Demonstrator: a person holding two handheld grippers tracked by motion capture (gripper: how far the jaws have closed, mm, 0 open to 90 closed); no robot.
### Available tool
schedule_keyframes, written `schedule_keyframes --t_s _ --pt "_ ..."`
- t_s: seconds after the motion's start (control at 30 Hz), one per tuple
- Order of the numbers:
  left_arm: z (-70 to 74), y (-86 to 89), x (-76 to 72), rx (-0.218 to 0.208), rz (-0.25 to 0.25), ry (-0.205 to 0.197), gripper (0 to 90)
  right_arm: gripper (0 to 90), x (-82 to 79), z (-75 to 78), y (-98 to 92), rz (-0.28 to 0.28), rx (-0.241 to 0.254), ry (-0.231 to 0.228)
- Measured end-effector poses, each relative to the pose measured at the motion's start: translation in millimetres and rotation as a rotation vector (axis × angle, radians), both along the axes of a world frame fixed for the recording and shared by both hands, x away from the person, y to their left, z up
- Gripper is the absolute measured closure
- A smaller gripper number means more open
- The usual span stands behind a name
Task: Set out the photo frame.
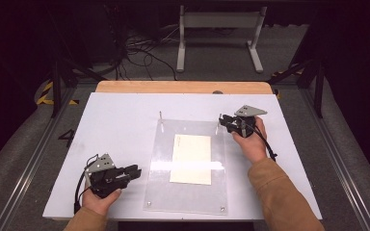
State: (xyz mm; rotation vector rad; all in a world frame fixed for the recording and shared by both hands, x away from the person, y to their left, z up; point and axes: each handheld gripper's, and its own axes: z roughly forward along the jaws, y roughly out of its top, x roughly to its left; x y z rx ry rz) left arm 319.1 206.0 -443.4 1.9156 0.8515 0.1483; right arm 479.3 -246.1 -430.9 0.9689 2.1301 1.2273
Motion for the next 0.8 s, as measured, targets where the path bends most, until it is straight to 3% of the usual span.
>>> schedule_keyframes --t_s 0.1,0.17,0.2,0.27,0.4,0.6,0.8 --pt "-0.9 -0.4 0.4 -0.001 0.0 0.007 71.9 72.6 7.0 -3.6 4.1 -0.002 0.005 -0.001" --pt "-1.0 -0.9 1.4 0.004 -0.007 0.0 71.9 83.9 11.6 -5.7 4.5 -0.024 -0.006 -0.005" --pt "-1.0 -0.9 1.4 0.004 -0.007 0.0 71.8 83.9 11.6 -5.7 4.5 -0.024 -0.006 -0.005" --pt "-1.2 -2.1 1.6 0.0 -0.008 0.006 71.9 84.9 14.1 -7.1 1.5 -0.025 0.046 0.019" --pt "-3.2 -5.8 5.5 0.005 -0.019 0.005 71.9 85.4 16.3 -13.2 2.2 -0.047 0.093 0.018" --pt "-3.4 -5.4 6.0 0.007 -0.017 0.003 71.9 85.7 20.8 -18.8 -0.8 -0.047 0.135 0.024" --pt "-2.2 6.2 4.0 0.005 0.01 -0.031 69.2 85.9 26.9 -19.4 -4.4 -0.032 0.16 0.051"
